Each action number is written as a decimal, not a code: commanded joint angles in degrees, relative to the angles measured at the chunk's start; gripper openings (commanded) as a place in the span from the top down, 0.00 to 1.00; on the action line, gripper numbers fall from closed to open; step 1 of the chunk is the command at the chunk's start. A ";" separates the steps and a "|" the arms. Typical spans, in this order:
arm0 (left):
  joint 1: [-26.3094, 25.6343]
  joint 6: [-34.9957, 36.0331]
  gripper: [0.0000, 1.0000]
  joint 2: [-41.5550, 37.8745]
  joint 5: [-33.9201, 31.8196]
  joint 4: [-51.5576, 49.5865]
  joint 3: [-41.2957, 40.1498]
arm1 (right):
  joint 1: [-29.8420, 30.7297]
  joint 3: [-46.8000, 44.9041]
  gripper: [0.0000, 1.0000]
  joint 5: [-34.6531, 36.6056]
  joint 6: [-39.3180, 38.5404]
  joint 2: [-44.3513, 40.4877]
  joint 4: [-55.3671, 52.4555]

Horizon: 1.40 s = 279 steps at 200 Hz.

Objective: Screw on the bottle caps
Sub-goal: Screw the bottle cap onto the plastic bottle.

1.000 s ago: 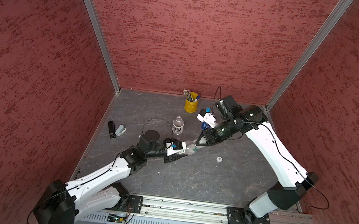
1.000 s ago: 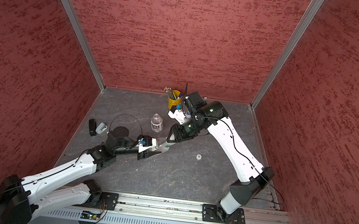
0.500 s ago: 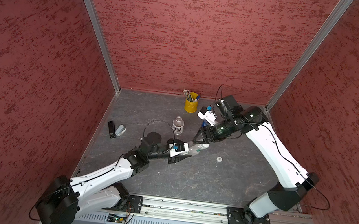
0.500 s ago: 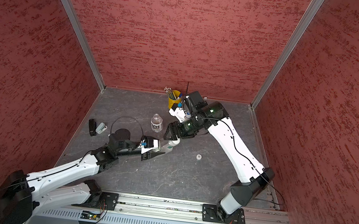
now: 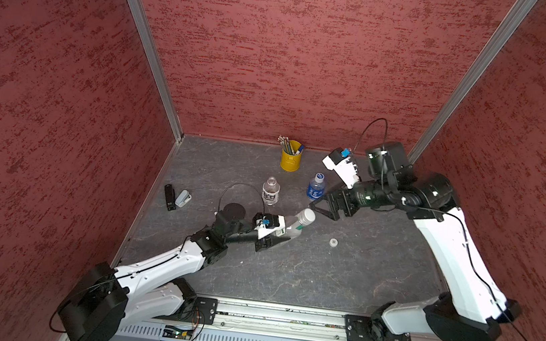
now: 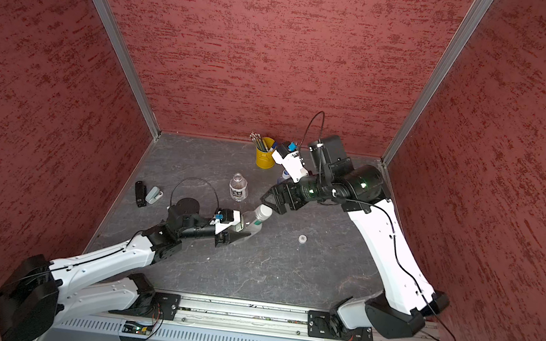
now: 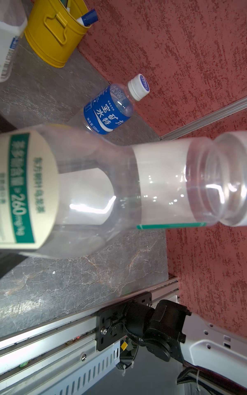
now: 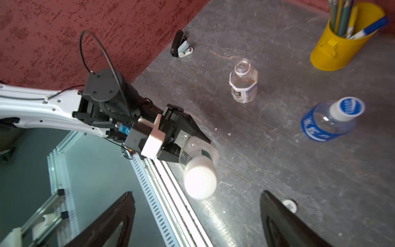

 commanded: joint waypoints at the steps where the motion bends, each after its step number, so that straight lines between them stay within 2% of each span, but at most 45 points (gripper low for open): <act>1: 1.10 -3.54 0.51 -0.42 5.12 2.19 0.14 | -0.92 -3.00 0.11 -3.77 -14.74 -1.87 -0.48; 11: 1.65 -4.20 0.52 -0.35 6.42 2.18 0.33 | -0.92 -3.63 0.17 -7.70 -19.36 -2.05 -0.37; 30: 2.43 -4.85 0.52 -0.26 8.51 1.94 1.02 | -1.00 -3.99 0.21 -13.91 -28.76 -1.19 -1.36; 50: 2.53 -4.42 0.52 -0.11 10.04 0.46 2.17 | -1.01 -3.54 0.23 -16.78 -38.06 1.22 -2.64; 85: 2.58 -4.19 0.52 -0.65 10.79 -0.78 3.05 | -0.94 -1.89 0.29 -21.15 -46.50 5.64 -3.08; 106: 2.46 -4.03 0.52 -1.10 10.93 -1.53 3.46 | -0.76 -2.08 0.33 -20.64 -49.27 6.59 -2.13; 246: 2.10 -2.31 0.53 -2.02 10.80 -4.79 5.91 | -0.40 -5.05 0.42 -17.12 -49.61 8.03 -1.51; 279: 2.01 -1.96 0.53 -2.03 10.67 -5.37 6.06 | -0.41 -5.27 0.47 -17.55 -48.10 8.05 -0.67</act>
